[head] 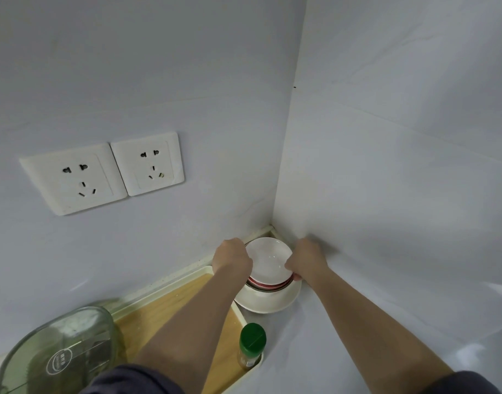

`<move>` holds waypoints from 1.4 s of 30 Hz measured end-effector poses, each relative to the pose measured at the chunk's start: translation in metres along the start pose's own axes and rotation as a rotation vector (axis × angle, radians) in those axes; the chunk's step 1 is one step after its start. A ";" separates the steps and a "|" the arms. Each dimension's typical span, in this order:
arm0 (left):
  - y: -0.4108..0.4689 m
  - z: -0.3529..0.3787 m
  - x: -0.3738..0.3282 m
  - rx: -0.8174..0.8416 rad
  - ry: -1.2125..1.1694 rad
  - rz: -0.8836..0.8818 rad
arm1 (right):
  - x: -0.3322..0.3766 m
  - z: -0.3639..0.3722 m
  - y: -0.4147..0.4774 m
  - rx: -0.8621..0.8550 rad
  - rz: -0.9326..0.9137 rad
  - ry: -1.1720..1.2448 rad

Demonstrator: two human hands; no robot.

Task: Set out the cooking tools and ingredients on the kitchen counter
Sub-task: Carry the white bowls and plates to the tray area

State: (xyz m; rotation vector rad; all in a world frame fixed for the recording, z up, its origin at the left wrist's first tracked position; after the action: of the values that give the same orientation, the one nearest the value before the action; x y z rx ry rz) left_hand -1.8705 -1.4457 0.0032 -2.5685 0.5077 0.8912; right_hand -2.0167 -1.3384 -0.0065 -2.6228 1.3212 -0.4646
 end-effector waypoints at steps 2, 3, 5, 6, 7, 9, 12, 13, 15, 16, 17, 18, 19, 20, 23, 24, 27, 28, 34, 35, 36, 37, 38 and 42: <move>-0.001 0.000 0.006 -0.010 -0.043 -0.005 | -0.004 0.003 0.001 0.040 0.023 0.055; -0.002 0.000 0.010 -0.016 -0.063 -0.011 | -0.006 0.005 0.001 0.064 0.037 0.099; -0.004 0.000 0.018 -0.030 -0.112 -0.021 | -0.009 0.006 -0.001 0.069 0.054 0.184; -0.006 0.000 0.021 -0.037 -0.143 -0.029 | -0.010 0.005 -0.003 0.055 0.050 0.213; -0.007 -0.002 0.023 -0.045 -0.168 -0.032 | -0.010 0.004 -0.004 0.028 0.036 0.225; -0.011 -0.005 0.027 -0.050 -0.208 -0.035 | -0.011 0.002 -0.010 -0.024 0.009 0.207; -0.026 -0.016 0.034 -0.076 -0.316 0.001 | -0.014 0.000 -0.029 -0.074 0.025 0.283; -0.034 -0.022 0.038 -0.089 -0.376 0.027 | -0.015 -0.001 -0.039 -0.102 0.030 0.330; -0.058 -0.035 0.045 -0.109 -0.497 0.081 | -0.014 -0.005 -0.063 -0.156 0.020 0.414; -0.071 -0.042 0.048 -0.121 -0.545 0.104 | -0.013 -0.006 -0.076 -0.165 0.011 0.455; -0.086 -0.051 0.053 -0.140 -0.586 0.123 | -0.009 -0.006 -0.090 -0.166 -0.002 0.494; -0.100 -0.059 0.057 -0.163 -0.621 0.141 | -0.007 -0.006 -0.104 -0.172 -0.017 0.531; -0.115 -0.066 0.061 -0.180 -0.647 0.155 | -0.004 -0.007 -0.117 -0.181 -0.038 0.567; -0.128 -0.073 0.066 -0.194 -0.675 0.165 | 0.001 -0.008 -0.131 -0.195 -0.063 0.606; -0.174 -0.095 0.084 -0.215 -0.758 0.177 | 0.021 -0.012 -0.179 -0.210 -0.151 0.697; -0.185 -0.101 0.086 -0.226 -0.784 0.186 | 0.028 -0.013 -0.190 -0.207 -0.177 0.729; -0.238 -0.128 0.106 -0.260 -0.845 0.187 | 0.052 -0.008 -0.242 -0.159 -0.229 0.819; -0.257 -0.137 0.113 -0.274 -0.853 0.191 | 0.059 -0.005 -0.260 -0.150 -0.255 0.830; -0.378 -0.198 0.173 -0.378 -0.886 0.177 | 0.107 0.010 -0.391 -0.026 -0.462 0.873; -0.403 -0.209 0.190 -0.409 -0.898 0.155 | 0.116 0.017 -0.419 0.004 -0.497 0.872; -0.424 -0.217 0.205 -0.437 -0.912 0.137 | 0.122 0.022 -0.443 0.025 -0.525 0.872; -0.446 -0.226 0.221 -0.465 -0.929 0.120 | 0.130 0.029 -0.467 0.044 -0.550 0.875; -0.471 -0.236 0.239 -0.490 -0.940 0.105 | 0.138 0.036 -0.493 0.063 -0.568 0.873; -0.571 -0.270 0.312 -0.556 -0.938 0.047 | 0.169 0.070 -0.594 0.141 -0.618 0.864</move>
State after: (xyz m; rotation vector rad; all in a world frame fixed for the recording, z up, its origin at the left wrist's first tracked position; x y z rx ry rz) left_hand -1.2481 -1.1407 0.1287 -2.1600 0.0242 2.3034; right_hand -1.4508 -1.1210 0.1313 -2.7365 0.4896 -1.8431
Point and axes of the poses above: each hand's wrist, its own y-axis towards the middle knuckle, its own z-axis out of the palm, x = y × z, the point moved 7 cm from there along y, towards the middle knuckle, and after that the axes turned 15 degrees about -y, right-handed, at the moved point
